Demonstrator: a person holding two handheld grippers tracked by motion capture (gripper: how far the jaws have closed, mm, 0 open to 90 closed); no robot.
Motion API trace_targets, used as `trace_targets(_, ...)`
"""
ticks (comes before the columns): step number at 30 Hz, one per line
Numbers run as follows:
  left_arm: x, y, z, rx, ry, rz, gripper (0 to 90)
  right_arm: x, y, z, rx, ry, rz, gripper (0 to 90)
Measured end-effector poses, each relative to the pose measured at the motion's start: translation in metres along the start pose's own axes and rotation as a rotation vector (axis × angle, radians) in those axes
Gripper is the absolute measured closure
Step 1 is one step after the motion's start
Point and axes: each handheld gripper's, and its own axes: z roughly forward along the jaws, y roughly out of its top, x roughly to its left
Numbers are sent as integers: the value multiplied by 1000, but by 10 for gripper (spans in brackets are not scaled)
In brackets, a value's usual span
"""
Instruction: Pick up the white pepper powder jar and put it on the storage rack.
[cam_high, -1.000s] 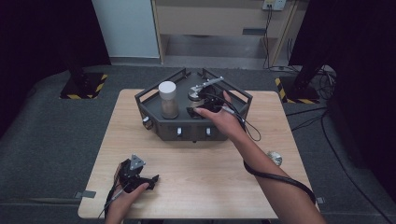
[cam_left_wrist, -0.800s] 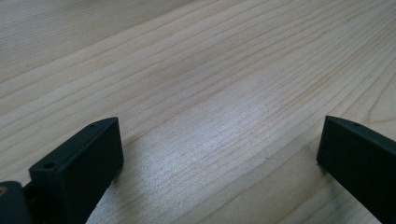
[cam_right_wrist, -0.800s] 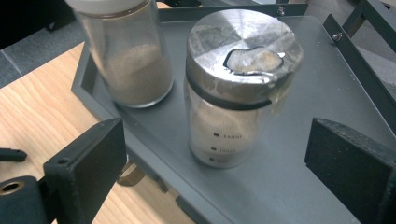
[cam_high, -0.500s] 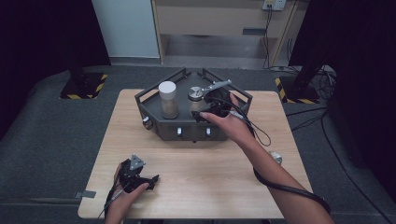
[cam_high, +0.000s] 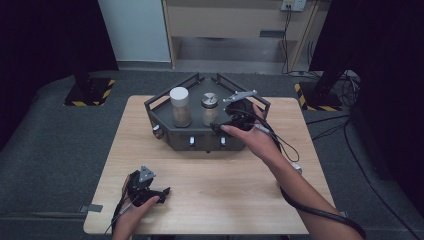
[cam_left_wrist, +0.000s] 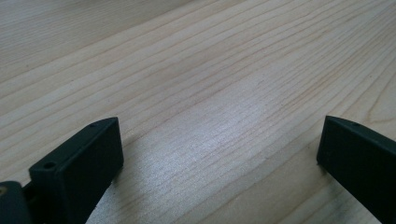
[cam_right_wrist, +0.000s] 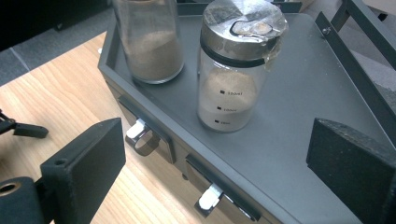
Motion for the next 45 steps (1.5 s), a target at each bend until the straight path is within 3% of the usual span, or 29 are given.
trace_targets(5,0,0,0,1,0,1,0,0,-4,-6,5,-1,-17,41)
trace_targets(45,0,0,0,0,0,1,0,-14,-37,-29,19,-2,-18,39)
